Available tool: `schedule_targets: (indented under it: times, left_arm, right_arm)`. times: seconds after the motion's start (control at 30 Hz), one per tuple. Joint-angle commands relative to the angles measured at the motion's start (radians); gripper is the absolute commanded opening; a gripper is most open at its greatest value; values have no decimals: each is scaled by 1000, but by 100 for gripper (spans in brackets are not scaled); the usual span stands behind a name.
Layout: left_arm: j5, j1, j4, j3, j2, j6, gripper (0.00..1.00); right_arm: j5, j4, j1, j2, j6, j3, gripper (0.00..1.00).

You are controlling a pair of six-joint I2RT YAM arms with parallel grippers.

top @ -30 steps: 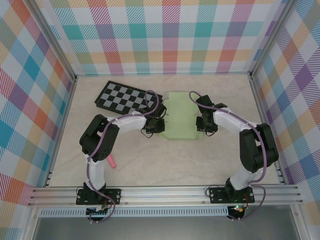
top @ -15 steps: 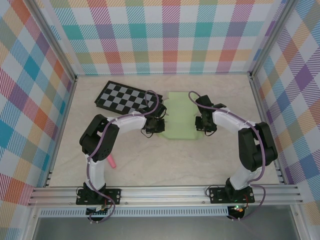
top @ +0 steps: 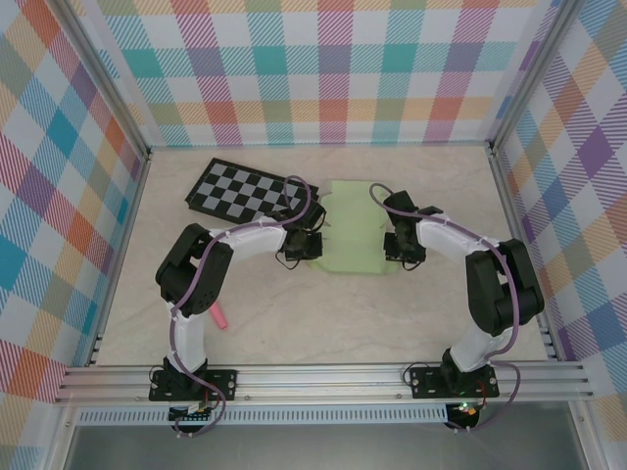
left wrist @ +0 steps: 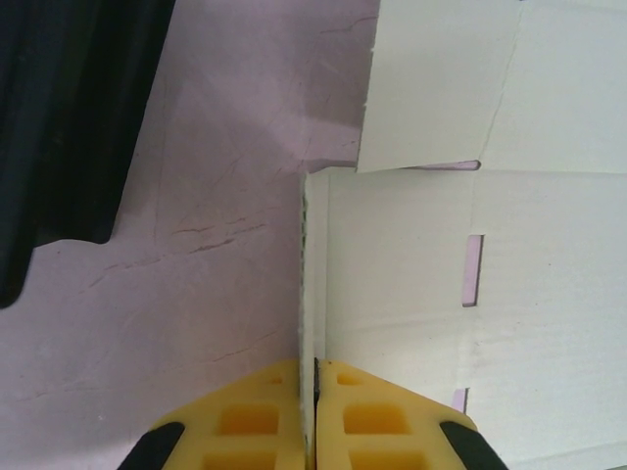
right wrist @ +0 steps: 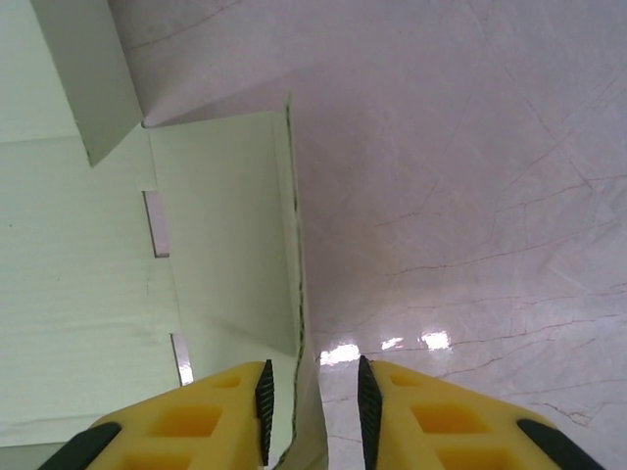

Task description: Fold the paper box

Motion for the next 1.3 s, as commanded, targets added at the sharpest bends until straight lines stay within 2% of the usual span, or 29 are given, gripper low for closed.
schedule_targets:
  times: [0.0, 0.37, 0.5, 0.73, 0.9, 1.13, 1.27]
  left_arm:
    - [3, 8, -19, 20, 12, 1, 6]
    - [4, 8, -21, 16, 12, 0, 6]
    - [12, 8, -20, 18, 14, 0, 6]
    - [33, 8, -13, 23, 17, -5, 6]
    - [35, 8, -9, 15, 14, -14, 4]
    - [45, 8, -2, 25, 13, -23, 5]
    - [63, 8, -1, 33, 18, -37, 5]
  right_arm:
    - [-10, 1, 12, -21, 20, -19, 24]
    - [9, 8, 12, -74, 17, -40, 0]
    - [-10, 48, 11, -99, 9, -64, 0]
    - [-149, 167, 12, -146, -24, -117, 0]
    - [-187, 228, 2, -191, -56, -163, 0]
    - [-331, 306, -29, -217, -77, -214, 0]
    - [-317, 288, -29, -203, -83, -204, 0]
